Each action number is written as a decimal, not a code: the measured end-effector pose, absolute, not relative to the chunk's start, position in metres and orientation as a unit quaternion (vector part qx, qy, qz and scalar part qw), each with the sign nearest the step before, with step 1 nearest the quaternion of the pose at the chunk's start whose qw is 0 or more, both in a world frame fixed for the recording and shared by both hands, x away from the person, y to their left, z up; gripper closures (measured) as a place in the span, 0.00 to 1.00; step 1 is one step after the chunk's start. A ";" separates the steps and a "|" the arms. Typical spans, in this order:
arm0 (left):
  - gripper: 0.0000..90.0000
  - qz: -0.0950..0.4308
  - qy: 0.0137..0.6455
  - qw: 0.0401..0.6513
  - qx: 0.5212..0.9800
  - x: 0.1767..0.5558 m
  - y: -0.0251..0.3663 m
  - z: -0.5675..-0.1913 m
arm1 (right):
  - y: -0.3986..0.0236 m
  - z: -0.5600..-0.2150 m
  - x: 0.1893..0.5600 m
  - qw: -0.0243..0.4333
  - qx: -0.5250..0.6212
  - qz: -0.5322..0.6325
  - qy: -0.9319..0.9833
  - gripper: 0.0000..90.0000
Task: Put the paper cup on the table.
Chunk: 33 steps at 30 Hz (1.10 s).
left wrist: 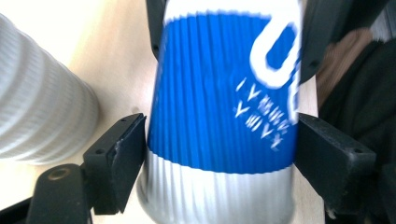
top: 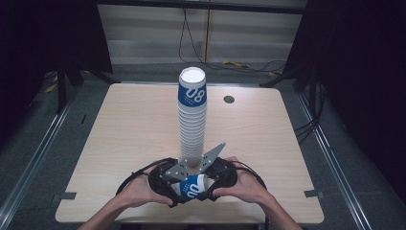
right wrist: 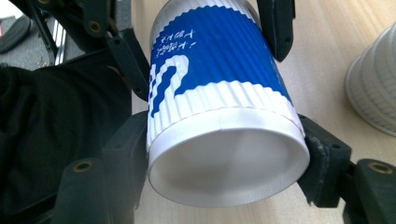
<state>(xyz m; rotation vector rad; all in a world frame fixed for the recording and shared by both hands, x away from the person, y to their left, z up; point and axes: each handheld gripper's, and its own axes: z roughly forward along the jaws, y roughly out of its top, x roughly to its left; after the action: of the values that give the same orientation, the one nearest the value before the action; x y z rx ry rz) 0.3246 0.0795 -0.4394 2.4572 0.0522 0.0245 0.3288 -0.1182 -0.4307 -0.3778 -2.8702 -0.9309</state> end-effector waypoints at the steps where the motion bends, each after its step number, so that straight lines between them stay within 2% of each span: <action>1: 0.22 0.009 0.021 0.339 0.941 0.325 0.081 -0.437 | -0.118 -0.431 0.329 0.048 -0.124 -0.305 -0.943 0.32; 9: 0.21 -0.004 0.053 0.380 0.924 0.329 0.088 -0.432 | -0.123 -0.431 0.332 0.043 -0.131 -0.314 -0.939 0.32; 18: 0.21 0.010 0.084 0.426 0.901 0.334 0.096 -0.432 | -0.133 -0.434 0.334 0.048 -0.154 -0.321 -0.933 0.32; 29: 0.21 0.016 0.122 0.447 0.886 0.337 0.111 -0.429 | -0.149 -0.437 0.333 0.044 -0.184 -0.337 -0.922 0.32; 33: 0.18 0.011 0.141 0.464 0.874 0.339 0.119 -0.430 | -0.153 -0.440 0.333 0.044 -0.194 -0.347 -0.916 0.32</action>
<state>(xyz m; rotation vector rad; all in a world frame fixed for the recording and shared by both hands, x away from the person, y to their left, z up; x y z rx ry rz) 0.3385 0.1190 -0.4303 2.1480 0.3460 0.0278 0.3328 -0.1530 -0.4401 -0.5941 -2.8019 -1.0610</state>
